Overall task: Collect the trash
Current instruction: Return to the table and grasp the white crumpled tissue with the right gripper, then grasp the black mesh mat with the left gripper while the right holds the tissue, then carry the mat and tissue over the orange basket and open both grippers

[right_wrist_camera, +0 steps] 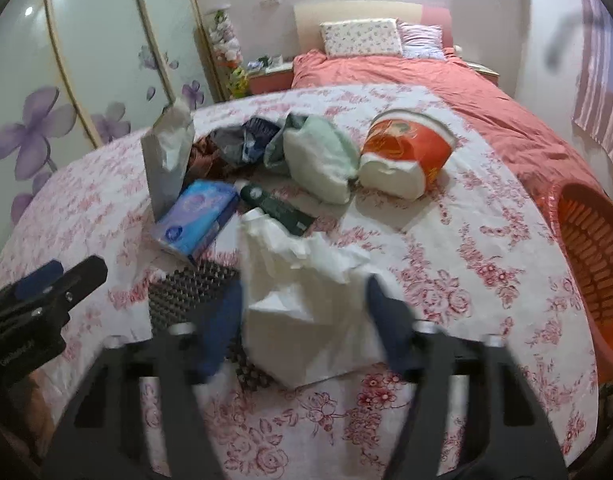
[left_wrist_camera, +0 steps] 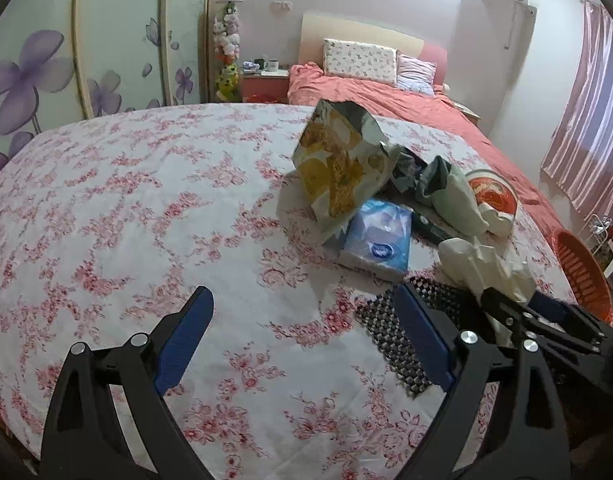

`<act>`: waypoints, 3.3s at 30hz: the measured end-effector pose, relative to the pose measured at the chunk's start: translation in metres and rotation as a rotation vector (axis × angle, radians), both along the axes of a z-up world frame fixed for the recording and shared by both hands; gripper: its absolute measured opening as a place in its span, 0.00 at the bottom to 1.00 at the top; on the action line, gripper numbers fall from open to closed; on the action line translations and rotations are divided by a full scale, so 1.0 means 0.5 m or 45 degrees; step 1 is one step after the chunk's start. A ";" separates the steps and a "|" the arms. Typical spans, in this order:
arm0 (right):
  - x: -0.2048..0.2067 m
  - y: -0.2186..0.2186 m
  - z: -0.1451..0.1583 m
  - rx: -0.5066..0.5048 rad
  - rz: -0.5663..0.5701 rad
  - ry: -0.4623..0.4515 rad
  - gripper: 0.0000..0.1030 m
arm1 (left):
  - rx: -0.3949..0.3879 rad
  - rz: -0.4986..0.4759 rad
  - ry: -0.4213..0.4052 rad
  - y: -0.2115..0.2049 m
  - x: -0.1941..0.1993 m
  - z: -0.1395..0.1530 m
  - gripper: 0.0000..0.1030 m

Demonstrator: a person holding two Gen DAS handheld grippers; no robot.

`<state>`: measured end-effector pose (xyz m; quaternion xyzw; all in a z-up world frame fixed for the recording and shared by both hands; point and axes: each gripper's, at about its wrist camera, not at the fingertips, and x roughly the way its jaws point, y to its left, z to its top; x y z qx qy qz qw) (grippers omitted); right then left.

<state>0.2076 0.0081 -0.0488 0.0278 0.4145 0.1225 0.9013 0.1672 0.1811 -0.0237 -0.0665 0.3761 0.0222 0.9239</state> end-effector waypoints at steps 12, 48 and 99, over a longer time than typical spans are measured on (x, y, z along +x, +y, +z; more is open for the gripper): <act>-0.029 -0.133 0.048 0.041 -0.189 -0.112 0.35 | -0.019 -0.183 0.054 -0.117 0.016 -0.027 0.86; -0.075 -0.307 0.067 0.190 -0.356 -0.143 0.35 | -0.059 -0.363 -0.035 -0.268 0.053 0.038 0.09; -0.050 -0.719 0.088 0.172 -0.841 -0.291 0.40 | -0.160 -0.945 -0.039 -0.749 0.146 0.052 0.09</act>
